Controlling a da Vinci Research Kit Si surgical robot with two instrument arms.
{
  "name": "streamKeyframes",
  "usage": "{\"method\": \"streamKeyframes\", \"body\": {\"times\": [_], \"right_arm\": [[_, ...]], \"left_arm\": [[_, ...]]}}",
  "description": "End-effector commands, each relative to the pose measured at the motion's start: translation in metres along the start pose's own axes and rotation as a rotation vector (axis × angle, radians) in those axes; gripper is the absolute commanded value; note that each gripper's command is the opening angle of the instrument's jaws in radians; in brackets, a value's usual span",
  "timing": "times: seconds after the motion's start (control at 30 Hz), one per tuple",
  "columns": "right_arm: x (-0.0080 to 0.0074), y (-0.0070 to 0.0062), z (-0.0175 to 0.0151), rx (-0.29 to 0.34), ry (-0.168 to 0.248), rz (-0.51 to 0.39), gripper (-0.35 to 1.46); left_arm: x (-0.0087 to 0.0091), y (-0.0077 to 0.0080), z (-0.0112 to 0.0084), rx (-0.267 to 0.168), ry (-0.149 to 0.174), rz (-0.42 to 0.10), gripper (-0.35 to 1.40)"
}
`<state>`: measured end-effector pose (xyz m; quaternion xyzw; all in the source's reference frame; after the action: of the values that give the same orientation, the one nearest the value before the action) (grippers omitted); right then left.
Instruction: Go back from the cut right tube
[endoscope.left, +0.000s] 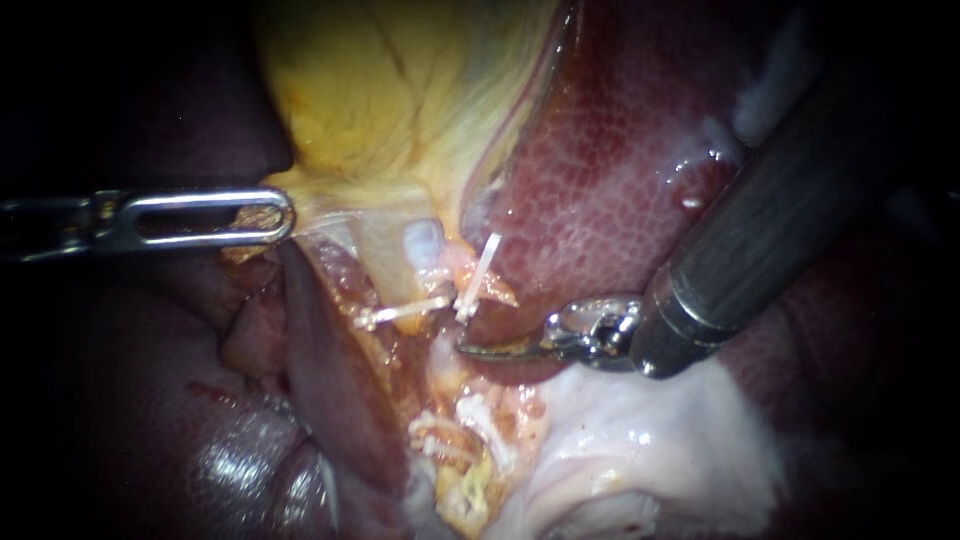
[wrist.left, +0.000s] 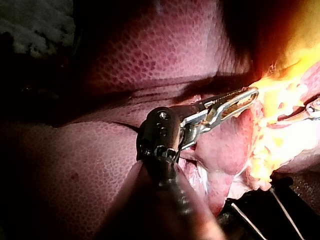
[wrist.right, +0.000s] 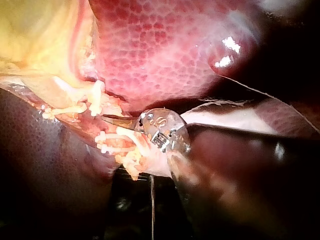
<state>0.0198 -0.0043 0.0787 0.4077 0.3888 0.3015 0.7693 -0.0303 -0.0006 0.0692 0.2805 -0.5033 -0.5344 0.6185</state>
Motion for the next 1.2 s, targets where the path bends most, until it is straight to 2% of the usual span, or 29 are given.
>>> {"method": "streamKeyframes", "body": {"times": [0.03, 0.27, 0.3, 0.4, 0.47, 0.5, 0.7, 0.83, 1.07, 1.2], "right_arm": [[0.0, 0.0, 0.0, -0.001, 0.0, 0.004, -0.35], [-0.0005, -0.0003, 0.0008, 0.003, -0.005, 0.01, -0.35], [-0.0007, -0.0004, 0.001, 0.003, -0.006, 0.008, -0.23], [-0.001, -0.0007, 0.0015, 0.003, -0.005, -0.007, 0.77], [-0.001, -0.0009, 0.0017, 0.004, -0.005, -0.026, 1.06], [-0.001, -0.0011, 0.0017, 0.005, -0.004, -0.038, 1.13], [-0.0008, -0.0019, 0.0011, 0.015, -0.002, -0.113, 1.35], [-0.0003, -0.0029, -0.0003, -0.012, 0.026, -0.189, 1.43], [0.001, -0.0052, -0.0062, -0.04, 0.056, -0.288, 1.45], [0.0033, -0.0066, -0.0099, -0.068, 0.077, -0.362, 1.45]], "left_arm": [[0.0, 0.0, 0.0, 0.0, 0.0, 0.0, -0.35], [0.0, 0.0, 0.0, 0.0, 0.0, 0.0, -0.35], [0.0, 0.0, 0.0, 0.0, 0.0, 0.0, -0.35], [0.0, 0.0, 0.0, 0.0, 0.0, 0.0, -0.35], [0.0, 0.0, 0.0, 0.0, 0.0, 0.0, -0.35], [0.0, 0.0, 0.0, 0.0, 0.0, 0.0, -0.35], [0.0, 0.0, -0.0001, 0.0, 0.0, 0.0, -0.35], [0.0, 0.0, -0.0001, 0.0, 0.0, 0.0, -0.35], [0.0, 0.0, -0.0001, 0.0, 0.001, 0.0, -0.35], [0.0, 0.0, -0.0001, 0.0, 0.001, 0.0, -0.35]]}}
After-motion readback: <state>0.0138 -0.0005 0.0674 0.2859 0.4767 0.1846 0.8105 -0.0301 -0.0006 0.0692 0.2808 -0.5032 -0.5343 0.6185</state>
